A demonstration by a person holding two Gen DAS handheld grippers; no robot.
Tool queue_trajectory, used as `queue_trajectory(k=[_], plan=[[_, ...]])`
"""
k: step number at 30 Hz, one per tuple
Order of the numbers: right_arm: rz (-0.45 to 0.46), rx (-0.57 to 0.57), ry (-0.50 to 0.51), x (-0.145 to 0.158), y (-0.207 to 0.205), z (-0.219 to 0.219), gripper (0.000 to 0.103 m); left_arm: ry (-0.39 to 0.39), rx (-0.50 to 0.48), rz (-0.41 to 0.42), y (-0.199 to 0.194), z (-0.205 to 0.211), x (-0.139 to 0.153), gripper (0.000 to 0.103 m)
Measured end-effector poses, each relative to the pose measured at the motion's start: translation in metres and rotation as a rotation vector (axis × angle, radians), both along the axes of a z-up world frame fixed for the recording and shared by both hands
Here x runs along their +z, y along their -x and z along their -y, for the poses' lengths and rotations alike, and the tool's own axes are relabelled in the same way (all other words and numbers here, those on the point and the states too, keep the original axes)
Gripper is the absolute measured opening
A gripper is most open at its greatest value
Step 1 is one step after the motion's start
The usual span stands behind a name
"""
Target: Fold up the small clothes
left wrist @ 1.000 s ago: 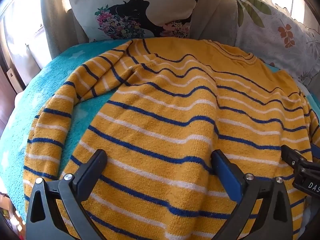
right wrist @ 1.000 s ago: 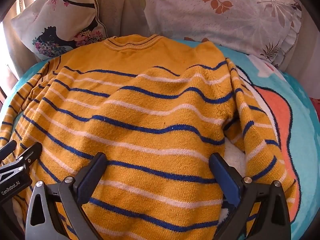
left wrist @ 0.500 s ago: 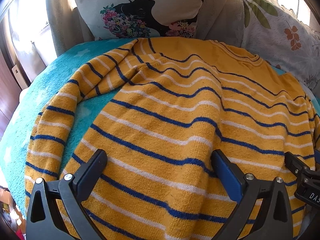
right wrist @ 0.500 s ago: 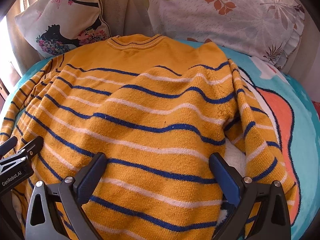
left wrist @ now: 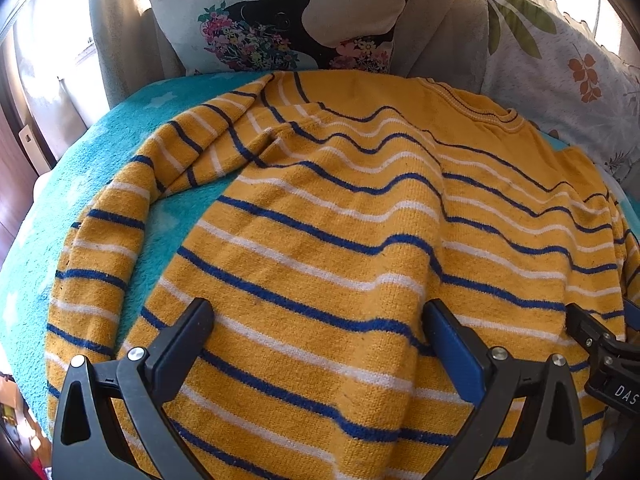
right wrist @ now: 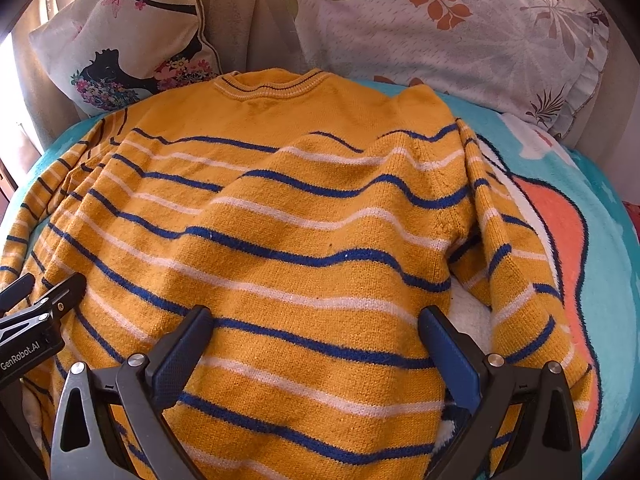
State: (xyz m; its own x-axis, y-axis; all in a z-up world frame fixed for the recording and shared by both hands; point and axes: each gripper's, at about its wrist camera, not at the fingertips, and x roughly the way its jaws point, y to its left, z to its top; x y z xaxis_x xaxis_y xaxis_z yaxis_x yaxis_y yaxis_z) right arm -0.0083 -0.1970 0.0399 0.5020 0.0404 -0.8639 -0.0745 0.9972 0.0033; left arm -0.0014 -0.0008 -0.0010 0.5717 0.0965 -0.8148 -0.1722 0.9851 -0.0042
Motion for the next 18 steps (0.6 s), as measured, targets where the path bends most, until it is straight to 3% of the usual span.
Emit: queue_trajectory(k=[9, 18], plan=[[-0.008, -0.021, 0.06, -0.004, -0.008, -0.008, 0.103, 0.016, -0.034, -0.003, -0.002, -0.002, -0.001, 0.103], [0.008, -0.045, 0.021, -0.006, -0.004, -0.001, 0.103, 0.02, -0.034, 0.001, -0.002, -0.001, -0.001, 0.103]])
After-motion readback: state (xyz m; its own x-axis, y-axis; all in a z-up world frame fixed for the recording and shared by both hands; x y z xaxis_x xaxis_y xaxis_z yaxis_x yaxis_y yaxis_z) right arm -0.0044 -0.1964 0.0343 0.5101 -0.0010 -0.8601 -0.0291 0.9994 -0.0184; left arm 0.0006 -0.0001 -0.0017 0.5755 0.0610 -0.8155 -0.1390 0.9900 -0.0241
